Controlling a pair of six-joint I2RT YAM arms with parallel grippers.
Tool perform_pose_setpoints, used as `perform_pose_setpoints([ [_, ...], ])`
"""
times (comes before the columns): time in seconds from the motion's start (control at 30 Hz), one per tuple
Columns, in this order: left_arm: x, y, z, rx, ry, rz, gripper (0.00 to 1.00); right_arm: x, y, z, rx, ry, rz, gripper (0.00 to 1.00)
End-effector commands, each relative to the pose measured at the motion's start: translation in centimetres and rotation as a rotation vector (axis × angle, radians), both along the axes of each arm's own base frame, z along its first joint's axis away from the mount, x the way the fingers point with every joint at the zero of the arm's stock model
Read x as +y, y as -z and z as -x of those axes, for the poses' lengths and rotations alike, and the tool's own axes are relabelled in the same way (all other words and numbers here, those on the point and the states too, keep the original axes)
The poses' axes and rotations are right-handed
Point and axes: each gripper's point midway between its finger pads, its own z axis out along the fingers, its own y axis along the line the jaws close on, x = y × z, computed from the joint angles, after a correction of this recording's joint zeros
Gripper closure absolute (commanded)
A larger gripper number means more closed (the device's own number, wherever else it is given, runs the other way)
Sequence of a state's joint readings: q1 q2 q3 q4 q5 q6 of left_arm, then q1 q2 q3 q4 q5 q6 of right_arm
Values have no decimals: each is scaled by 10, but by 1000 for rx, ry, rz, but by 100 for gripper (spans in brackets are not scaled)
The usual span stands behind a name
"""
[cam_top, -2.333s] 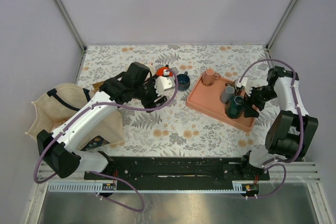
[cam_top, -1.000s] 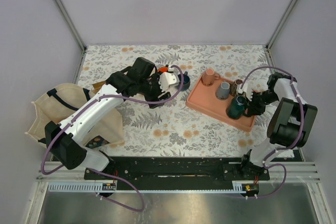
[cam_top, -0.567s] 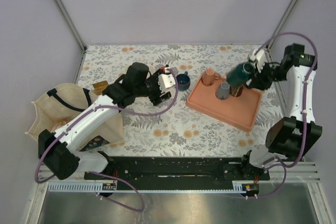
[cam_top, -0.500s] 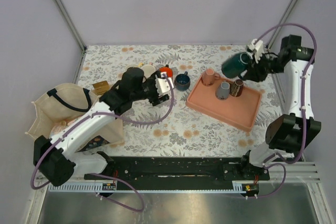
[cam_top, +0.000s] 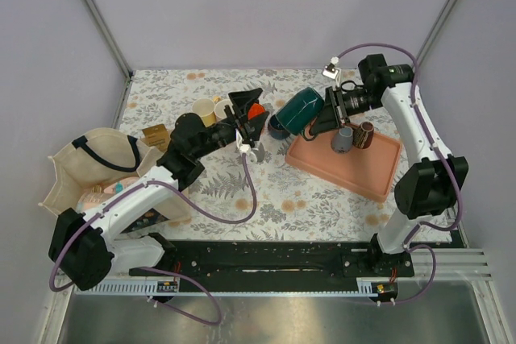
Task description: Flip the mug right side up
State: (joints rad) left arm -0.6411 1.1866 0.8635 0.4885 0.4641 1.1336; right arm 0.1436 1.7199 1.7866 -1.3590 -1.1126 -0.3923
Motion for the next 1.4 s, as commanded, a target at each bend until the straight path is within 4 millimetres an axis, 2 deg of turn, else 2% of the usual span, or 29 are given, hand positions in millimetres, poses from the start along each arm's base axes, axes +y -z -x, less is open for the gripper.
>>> perform_pose_setpoints([
  [0.0, -11, -21, 22, -170, 126, -29, 29, 22, -45, 18, 344, 4, -275, 100],
  [0.17, -18, -16, 25, -200, 166, -85, 31, 30, -59, 13, 487, -48, -385, 100],
  [0.27, -23, -12, 23, -233, 180, -114, 32, 31, -61, 10, 476, -58, -392, 100],
  [0.47, -35, -1, 13, -233, 203, -147, 38, 36, -62, 18, 496, -94, -400, 100],
  [0.53, -37, -4, 10, -268, 198, -137, 40, 39, -61, 22, 518, -104, -396, 100],
  [0.6, -40, -12, 9, -314, 191, -98, 48, 41, -57, 25, 546, -102, -385, 100],
  [0.7, -42, -28, 5, -375, 163, -13, 72, 45, -54, 28, 572, -107, -376, 100],
  [0.73, -44, -28, 2, -378, 153, -5, 80, 45, -53, 28, 570, -102, -370, 96],
  [0.77, -45, -30, 1, -381, 145, 2, 86, 46, -53, 26, 560, -96, -364, 88],
  [0.83, -46, -28, -2, -361, 125, 13, 100, 47, -54, 23, 515, -86, -356, 64],
  [0.9, -42, -27, -4, -325, 93, 19, 100, 46, -56, 17, 429, -59, -338, 36],
  [0.93, -39, -20, -5, -281, 78, 9, 100, 43, -58, 13, 360, -25, -318, 21],
  [0.97, -33, -22, -7, -244, 47, 23, 100, 37, -61, 7, 285, 16, -298, 6],
  [1.0, -27, -15, -9, -162, 20, 7, 100, 29, -62, -1, 208, 70, -271, 1],
  [1.13, 15, 17, -27, 258, -220, -67, 100, -6, -52, -43, -87, 316, -43, 1],
  [1.17, 27, 17, -31, 389, -299, -25, 100, -16, -46, -53, -153, 380, 39, 0],
  [1.23, 56, 35, -38, 674, -514, 31, 100, -31, -46, -62, -243, 453, 122, 0],
  [1.27, 71, 49, -34, 840, -619, 65, 100, -38, -45, -65, -273, 483, 159, 1],
  [1.37, 117, 111, -19, 1215, -883, 76, 100, -49, -45, -66, -301, 528, 218, 1],
])
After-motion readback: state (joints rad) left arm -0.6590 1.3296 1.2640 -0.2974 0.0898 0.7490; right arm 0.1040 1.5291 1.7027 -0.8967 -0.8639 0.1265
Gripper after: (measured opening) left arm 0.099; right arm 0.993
